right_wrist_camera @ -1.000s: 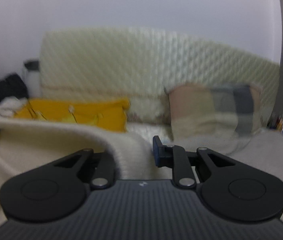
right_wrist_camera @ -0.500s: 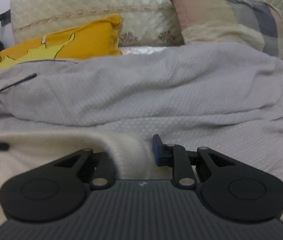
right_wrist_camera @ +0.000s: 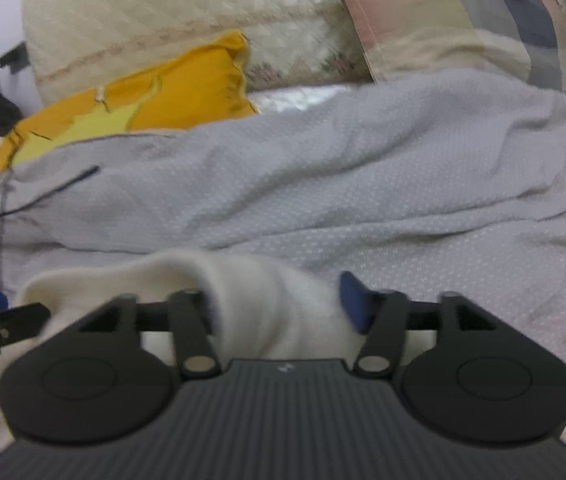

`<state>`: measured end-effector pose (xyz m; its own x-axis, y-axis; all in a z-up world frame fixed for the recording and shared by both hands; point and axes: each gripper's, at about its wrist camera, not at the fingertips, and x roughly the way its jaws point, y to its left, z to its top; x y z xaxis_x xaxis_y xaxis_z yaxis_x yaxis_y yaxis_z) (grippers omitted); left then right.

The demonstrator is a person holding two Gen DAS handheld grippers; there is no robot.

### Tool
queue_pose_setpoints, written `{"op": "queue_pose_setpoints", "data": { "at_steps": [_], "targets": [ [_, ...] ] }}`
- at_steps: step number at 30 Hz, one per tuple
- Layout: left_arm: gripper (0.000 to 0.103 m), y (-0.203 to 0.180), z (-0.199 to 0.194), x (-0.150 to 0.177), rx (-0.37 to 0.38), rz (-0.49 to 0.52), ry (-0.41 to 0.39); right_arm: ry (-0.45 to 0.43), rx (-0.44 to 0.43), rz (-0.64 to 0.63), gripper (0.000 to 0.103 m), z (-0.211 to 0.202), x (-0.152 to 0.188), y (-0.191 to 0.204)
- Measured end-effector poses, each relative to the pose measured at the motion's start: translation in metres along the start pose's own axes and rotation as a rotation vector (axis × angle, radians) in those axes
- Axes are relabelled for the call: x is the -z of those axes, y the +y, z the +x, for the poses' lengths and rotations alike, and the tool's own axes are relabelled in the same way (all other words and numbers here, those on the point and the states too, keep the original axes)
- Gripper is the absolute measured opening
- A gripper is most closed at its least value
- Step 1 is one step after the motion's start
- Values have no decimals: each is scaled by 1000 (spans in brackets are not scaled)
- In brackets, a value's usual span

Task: Fold large clothes
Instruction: 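Lower the blanket onto the bed and open both tools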

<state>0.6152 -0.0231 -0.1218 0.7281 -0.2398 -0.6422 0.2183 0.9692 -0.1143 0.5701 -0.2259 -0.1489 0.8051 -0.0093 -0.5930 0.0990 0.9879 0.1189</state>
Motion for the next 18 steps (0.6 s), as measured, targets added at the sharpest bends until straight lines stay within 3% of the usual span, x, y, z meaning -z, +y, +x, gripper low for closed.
{"op": "queue_pose_setpoints", "data": {
  "at_steps": [6,10,18],
  "targets": [
    [84,-16,-65,3,-10,2,-65,-57,-31,-6,64,-72,9,4],
    [84,-29,-135,17,-14,11,-116,-111,-52,5,64,-145,19,0],
    [84,-65,-290,82,7,36,-205,-180,-13,-9,64,-301,67,-11]
  ]
}}
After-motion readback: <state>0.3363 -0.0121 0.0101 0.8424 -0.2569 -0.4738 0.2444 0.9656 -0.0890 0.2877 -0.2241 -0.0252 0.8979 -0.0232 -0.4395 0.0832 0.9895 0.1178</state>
